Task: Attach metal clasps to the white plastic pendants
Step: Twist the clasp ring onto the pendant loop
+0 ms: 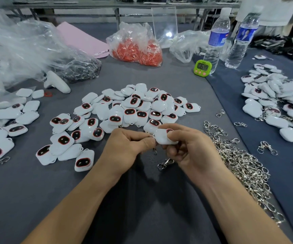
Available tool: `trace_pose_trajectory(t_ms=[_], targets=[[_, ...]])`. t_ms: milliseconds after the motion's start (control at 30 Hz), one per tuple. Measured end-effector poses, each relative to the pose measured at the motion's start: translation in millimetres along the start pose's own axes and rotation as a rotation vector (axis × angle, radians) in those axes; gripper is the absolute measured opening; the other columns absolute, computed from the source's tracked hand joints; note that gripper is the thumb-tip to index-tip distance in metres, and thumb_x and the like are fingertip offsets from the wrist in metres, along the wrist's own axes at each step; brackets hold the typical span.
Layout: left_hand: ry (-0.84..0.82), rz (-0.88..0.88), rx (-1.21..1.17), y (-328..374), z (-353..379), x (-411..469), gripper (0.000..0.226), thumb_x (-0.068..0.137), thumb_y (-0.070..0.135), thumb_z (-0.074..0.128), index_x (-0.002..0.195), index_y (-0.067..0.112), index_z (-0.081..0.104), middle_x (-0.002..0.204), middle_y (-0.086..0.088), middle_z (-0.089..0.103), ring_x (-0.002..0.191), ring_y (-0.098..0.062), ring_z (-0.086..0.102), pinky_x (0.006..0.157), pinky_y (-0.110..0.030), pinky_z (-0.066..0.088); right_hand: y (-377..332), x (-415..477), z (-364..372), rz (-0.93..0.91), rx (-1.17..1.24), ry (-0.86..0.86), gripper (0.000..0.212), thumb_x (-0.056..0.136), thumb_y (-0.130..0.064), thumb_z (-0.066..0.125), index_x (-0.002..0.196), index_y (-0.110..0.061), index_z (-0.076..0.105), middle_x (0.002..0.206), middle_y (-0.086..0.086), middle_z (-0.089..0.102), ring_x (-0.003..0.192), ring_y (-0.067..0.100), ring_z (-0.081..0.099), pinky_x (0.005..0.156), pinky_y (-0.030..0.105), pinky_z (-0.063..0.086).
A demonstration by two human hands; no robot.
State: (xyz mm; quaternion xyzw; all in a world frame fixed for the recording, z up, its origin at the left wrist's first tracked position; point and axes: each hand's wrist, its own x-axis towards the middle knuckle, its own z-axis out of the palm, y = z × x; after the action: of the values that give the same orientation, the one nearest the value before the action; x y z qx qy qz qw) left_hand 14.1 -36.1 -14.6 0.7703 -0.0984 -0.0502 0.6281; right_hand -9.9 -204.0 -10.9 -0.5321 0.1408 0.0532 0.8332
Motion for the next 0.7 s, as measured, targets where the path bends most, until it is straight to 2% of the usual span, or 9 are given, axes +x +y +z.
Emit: trace_pose_trajectory(t_ms=[133,200,267,367,433,500,533,600,700], targets=[[0.110,0.498,0.962,-4,-3,-1,0.018,0.086,0.019,0.068,0.072,0.019,0.078,0.059,0.005,0.060,0.066,-0.016,0.052,0.065,-0.027,0.029,8,-3,7,-0.135,-0.222,0.014,0.021,0.083,0.009,0.062,0.089,-0.006,0.076,0.064,0.011,0.063,0.041,0.012,0.044,0.038,0.018,0.030],[0.130,0.640,1.088,-8,-1,-1,0.018,0.081,0.018,0.064,0.067,0.014,0.074,0.059,0.001,0.057,0.065,-0.023,0.050,0.070,-0.032,0.029,10,-4,10,-0.169,-0.256,0.017,0.017,0.083,0.007,0.066,0.090,-0.005,0.076,0.061,0.009,0.062,0.041,0.012,0.044,0.037,0.017,0.031],[0.160,0.577,0.965,-8,2,-3,0.013,0.082,0.017,0.068,0.071,0.016,0.076,0.061,0.005,0.059,0.068,-0.020,0.053,0.072,-0.031,0.037,7,-2,9,-0.140,-0.192,0.042,0.017,0.086,0.006,0.062,0.091,-0.004,0.075,0.062,0.012,0.060,0.040,0.011,0.043,0.037,0.017,0.028],[0.104,0.150,0.272,-5,6,-3,0.012,0.082,0.015,0.077,0.081,0.026,0.082,0.067,0.013,0.071,0.071,-0.005,0.063,0.069,-0.016,0.047,1,1,3,-0.032,-0.026,0.032,0.025,0.087,0.004,0.052,0.092,-0.003,0.075,0.062,0.013,0.062,0.040,0.011,0.044,0.038,0.017,0.027],[-0.010,-0.076,-0.135,-1,11,-3,0.013,0.082,0.017,0.076,0.072,0.023,0.081,0.060,0.008,0.063,0.063,-0.013,0.057,0.068,-0.019,0.043,-1,1,2,0.036,0.111,-0.020,0.028,0.086,0.004,0.049,0.097,0.001,0.074,0.065,0.011,0.065,0.041,0.010,0.049,0.037,0.017,0.031],[-0.045,-0.124,-0.271,1,16,-4,0.015,0.080,0.023,0.074,0.067,0.015,0.079,0.055,0.000,0.047,0.063,-0.021,0.042,0.068,-0.025,0.035,0,-1,1,0.059,0.170,-0.050,0.030,0.085,0.004,0.048,0.093,-0.001,0.077,0.071,0.013,0.067,0.043,0.011,0.052,0.037,0.017,0.034],[-0.038,-0.117,-0.276,2,16,-5,0.015,0.081,0.022,0.075,0.070,0.014,0.079,0.054,0.003,0.050,0.060,-0.018,0.046,0.066,-0.022,0.037,0,-1,1,0.045,0.148,-0.042,0.031,0.084,0.003,0.049,0.089,-0.004,0.079,0.072,0.013,0.067,0.043,0.011,0.052,0.038,0.017,0.034],[0.036,0.048,0.002,1,13,-6,0.013,0.085,0.016,0.075,0.072,0.017,0.080,0.057,0.010,0.064,0.063,-0.008,0.060,0.065,-0.015,0.043,0,-2,-1,-0.007,0.041,0.009,0.032,0.083,0.003,0.051,0.083,-0.010,0.081,0.069,0.012,0.065,0.042,0.011,0.049,0.042,0.018,0.031],[0.137,0.435,0.805,-3,8,-6,0.023,0.086,0.020,0.070,0.063,0.015,0.071,0.058,0.004,0.057,0.066,-0.016,0.043,0.068,-0.028,0.030,5,-4,2,-0.120,-0.155,0.055,0.022,0.082,0.003,0.061,0.088,-0.010,0.079,0.064,0.011,0.060,0.042,0.012,0.043,0.042,0.019,0.026]])
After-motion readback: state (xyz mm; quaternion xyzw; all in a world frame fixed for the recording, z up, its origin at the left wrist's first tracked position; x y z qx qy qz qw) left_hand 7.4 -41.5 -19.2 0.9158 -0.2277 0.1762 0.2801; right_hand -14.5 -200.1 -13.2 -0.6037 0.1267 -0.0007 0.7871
